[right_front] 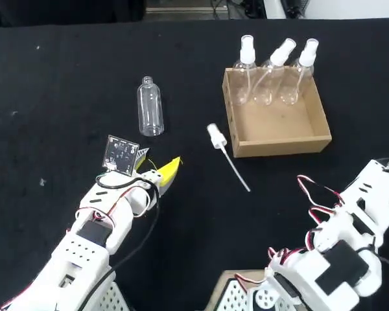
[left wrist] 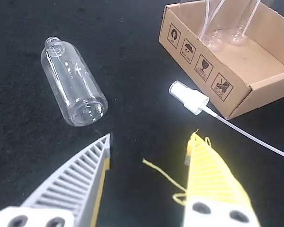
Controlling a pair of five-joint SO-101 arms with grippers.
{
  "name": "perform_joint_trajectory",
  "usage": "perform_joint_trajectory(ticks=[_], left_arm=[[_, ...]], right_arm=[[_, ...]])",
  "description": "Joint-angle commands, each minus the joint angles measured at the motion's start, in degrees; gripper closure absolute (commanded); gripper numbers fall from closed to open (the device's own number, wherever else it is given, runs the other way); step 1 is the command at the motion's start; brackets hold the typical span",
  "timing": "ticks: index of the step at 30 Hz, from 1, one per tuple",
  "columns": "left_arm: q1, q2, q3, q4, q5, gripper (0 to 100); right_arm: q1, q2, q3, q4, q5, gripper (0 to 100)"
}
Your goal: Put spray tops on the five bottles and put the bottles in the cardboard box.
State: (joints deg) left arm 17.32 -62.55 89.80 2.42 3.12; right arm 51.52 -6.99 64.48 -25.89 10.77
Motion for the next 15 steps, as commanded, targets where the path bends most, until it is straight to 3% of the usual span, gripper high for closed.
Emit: perform_joint_trajectory(ticks=[1,15], left_arm=[[0.48,-1.05,-0.84,-1.23,-0.35,75],[0.48,-1.05,-0.84,-1.23,-0.35,75]], right_arm=[[-2.20,-0.22,-1.54,-1.67,0.44,69.4],[-2.73,0.31,-4.70,-1.67,0.44,69.4]])
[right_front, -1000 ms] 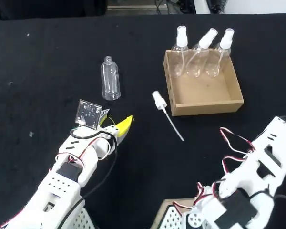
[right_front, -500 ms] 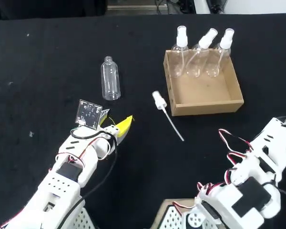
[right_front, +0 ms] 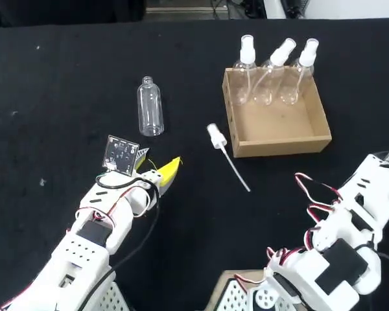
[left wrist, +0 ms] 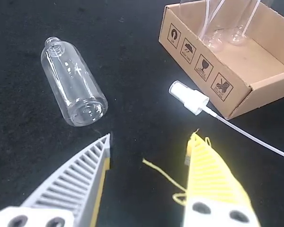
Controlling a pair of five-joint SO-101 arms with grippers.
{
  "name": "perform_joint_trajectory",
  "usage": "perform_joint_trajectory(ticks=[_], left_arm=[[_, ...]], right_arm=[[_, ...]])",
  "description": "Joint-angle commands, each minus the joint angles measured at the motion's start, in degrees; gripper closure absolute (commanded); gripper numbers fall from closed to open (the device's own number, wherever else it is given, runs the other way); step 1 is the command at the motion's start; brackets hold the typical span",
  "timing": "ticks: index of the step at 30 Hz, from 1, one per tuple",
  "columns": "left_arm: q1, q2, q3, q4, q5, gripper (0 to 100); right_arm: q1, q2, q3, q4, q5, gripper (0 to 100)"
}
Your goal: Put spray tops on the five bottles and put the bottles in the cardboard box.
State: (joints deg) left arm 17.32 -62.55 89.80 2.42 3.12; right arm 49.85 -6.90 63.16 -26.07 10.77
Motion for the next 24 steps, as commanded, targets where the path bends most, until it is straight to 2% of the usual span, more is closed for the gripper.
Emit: perform_joint_trajectory(ticks=[1,24], left_arm=[[0.48,-1.05,-0.84,-1.23,-0.35,75],[0.48,-1.05,-0.84,-1.23,-0.35,75]], right_arm=[[-1.05,0.22,-3.47,-1.49,0.44,69.4],[-0.97,0.22,-4.26,-1.49,0.44,69.4]])
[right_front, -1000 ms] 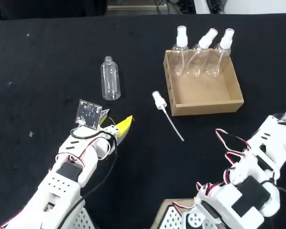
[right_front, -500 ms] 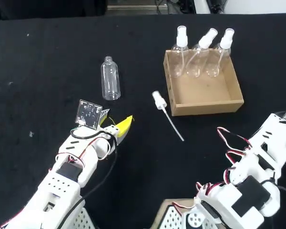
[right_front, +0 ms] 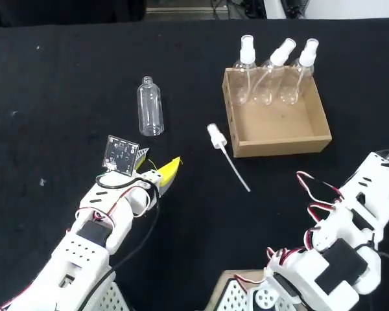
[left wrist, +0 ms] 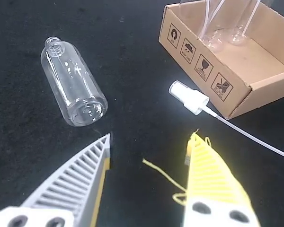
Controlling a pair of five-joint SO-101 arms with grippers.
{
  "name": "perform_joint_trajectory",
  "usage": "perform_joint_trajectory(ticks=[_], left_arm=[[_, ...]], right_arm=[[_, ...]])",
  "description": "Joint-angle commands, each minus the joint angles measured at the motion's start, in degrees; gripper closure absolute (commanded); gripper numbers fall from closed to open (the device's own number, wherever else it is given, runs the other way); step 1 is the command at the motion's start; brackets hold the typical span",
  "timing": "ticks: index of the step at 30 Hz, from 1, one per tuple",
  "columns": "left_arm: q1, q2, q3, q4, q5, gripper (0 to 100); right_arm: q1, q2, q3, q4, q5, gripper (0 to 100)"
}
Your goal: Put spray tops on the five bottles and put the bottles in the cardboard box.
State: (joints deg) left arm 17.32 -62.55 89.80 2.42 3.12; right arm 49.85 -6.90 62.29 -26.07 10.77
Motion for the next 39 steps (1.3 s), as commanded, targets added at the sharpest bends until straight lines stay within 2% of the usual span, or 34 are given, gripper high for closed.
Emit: perform_joint_trajectory(ticks=[1,26,35,39], left_arm=[[0.48,-1.05,-0.84,-1.23,-0.35,75],[0.48,-1.05,-0.92,-1.23,-0.35,75],[0.48,-1.05,-0.92,-1.23,-0.35,75],[0.48,-1.05,-0.92,-1.23,-0.35,75]], right_arm=[[-0.97,0.22,-3.38,-1.49,0.44,69.4],[-1.49,5.85,-6.90,-1.58,0.44,69.6],[0.00,6.29,-6.64,-1.58,0.00,97.5],[0.18,6.29,-6.81,-1.58,0.00,98.8]])
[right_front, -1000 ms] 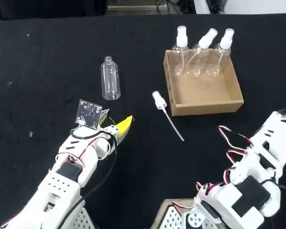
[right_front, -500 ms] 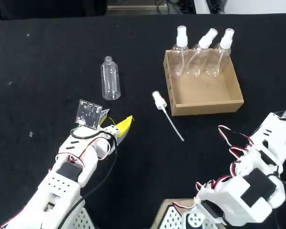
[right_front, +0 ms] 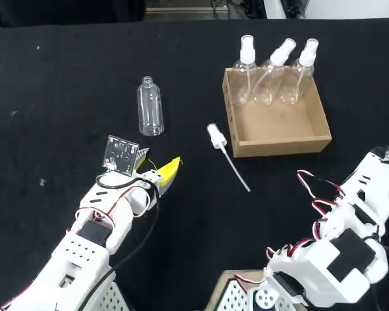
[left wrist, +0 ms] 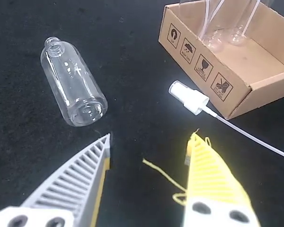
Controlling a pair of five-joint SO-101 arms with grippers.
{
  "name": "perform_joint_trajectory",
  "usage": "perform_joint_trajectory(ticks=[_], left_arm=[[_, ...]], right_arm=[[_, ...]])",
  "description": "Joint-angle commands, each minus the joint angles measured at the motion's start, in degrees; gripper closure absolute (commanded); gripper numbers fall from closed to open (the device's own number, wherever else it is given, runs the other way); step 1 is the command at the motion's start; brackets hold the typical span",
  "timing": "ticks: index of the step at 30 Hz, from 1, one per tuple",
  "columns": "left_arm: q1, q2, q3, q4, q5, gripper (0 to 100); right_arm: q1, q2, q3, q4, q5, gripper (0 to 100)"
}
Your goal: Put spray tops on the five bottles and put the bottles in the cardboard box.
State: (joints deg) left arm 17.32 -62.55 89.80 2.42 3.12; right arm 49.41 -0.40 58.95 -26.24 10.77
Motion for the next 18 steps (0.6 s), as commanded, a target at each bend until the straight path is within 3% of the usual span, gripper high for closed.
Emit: perform_joint_trajectory(ticks=[1,8,15,18], left_arm=[[0.48,-1.05,-0.92,-1.23,-0.35,75],[0.48,-1.05,-0.92,-1.23,-0.35,75],[0.48,-1.05,-0.92,-1.23,-0.35,75],[0.48,-1.05,-0.92,-1.23,-0.35,75]], right_arm=[[0.62,-0.31,-3.47,-1.41,0.00,98.8],[2.55,-0.84,-2.86,-1.14,-5.01,98.8],[2.90,-0.31,-1.98,-1.32,0.26,98.3],[2.46,-0.31,-2.07,-1.32,2.90,90.1]])
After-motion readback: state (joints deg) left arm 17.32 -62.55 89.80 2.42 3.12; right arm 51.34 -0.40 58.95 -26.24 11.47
